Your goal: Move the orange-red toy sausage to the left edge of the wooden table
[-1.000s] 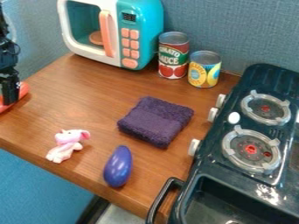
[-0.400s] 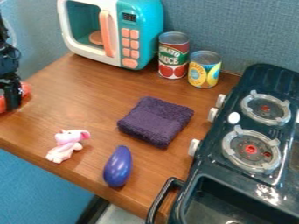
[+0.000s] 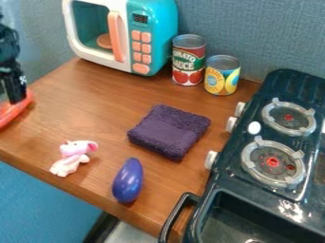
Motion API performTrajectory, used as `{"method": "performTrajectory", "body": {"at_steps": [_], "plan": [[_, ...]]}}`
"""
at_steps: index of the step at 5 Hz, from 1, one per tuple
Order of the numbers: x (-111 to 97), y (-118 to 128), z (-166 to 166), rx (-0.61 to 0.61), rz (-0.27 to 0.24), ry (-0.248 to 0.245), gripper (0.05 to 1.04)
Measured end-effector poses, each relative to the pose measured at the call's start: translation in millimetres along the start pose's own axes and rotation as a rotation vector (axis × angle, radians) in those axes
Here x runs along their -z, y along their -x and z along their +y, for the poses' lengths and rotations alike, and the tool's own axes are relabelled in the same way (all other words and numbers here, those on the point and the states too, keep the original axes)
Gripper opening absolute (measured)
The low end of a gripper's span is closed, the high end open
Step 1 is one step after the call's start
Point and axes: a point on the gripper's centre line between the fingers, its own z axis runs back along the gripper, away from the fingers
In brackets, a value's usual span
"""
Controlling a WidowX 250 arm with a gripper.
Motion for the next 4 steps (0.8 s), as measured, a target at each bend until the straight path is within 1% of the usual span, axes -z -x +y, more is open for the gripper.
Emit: {"method": "performTrajectory", "body": {"at_steps": [1, 2, 3, 4], "plan": [[-29.8, 13.8, -31.0, 0.045, -0.002, -0.109, 1.001], [-48.4, 15.7, -79.7, 0.158, -0.022, -0.144, 1.001], [-51.1, 22.1, -120.0, 0.158, -0.027, -0.084, 1.001], [-49.7, 12.2, -159.2, 0.139, -0.034, -0.033, 1.001]]}}
